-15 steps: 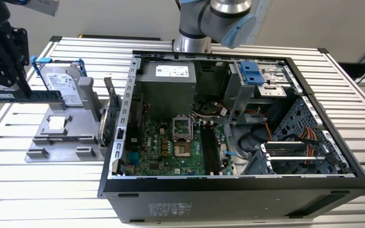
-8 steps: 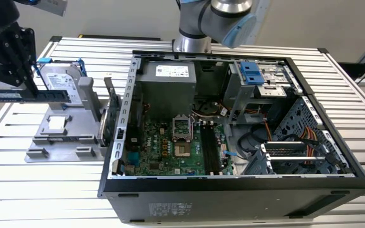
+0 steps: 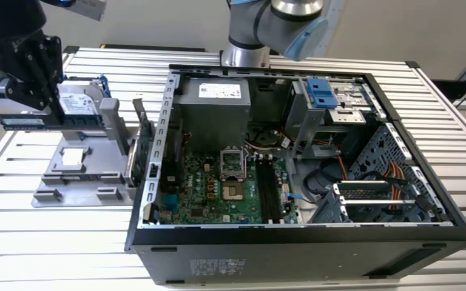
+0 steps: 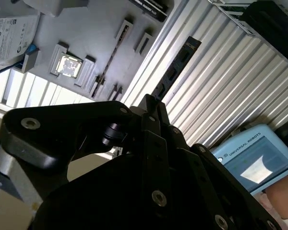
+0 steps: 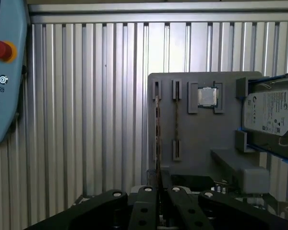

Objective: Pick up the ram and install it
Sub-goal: 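Pick up the ram and move it above insertion slot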

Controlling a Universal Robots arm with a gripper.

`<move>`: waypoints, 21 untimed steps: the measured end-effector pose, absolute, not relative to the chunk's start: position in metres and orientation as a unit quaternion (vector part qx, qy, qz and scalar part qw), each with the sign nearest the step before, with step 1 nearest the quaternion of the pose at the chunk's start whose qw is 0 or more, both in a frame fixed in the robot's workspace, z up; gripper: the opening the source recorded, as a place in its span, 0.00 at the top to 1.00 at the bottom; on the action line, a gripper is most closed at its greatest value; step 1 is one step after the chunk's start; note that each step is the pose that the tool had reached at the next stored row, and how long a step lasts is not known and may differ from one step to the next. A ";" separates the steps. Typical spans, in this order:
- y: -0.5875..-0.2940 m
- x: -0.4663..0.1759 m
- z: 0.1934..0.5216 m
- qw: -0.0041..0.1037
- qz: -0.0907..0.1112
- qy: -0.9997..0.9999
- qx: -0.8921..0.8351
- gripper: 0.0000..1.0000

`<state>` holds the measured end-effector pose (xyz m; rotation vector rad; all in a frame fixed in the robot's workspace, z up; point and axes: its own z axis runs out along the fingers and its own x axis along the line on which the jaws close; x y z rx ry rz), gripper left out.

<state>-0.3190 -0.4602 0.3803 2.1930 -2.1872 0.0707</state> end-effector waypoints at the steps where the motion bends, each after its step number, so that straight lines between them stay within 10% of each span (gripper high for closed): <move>1: -0.460 -0.317 0.380 0.022 0.023 -0.706 0.708 1.00; 21: -0.457 -0.270 0.381 0.024 0.021 -0.706 0.707 1.00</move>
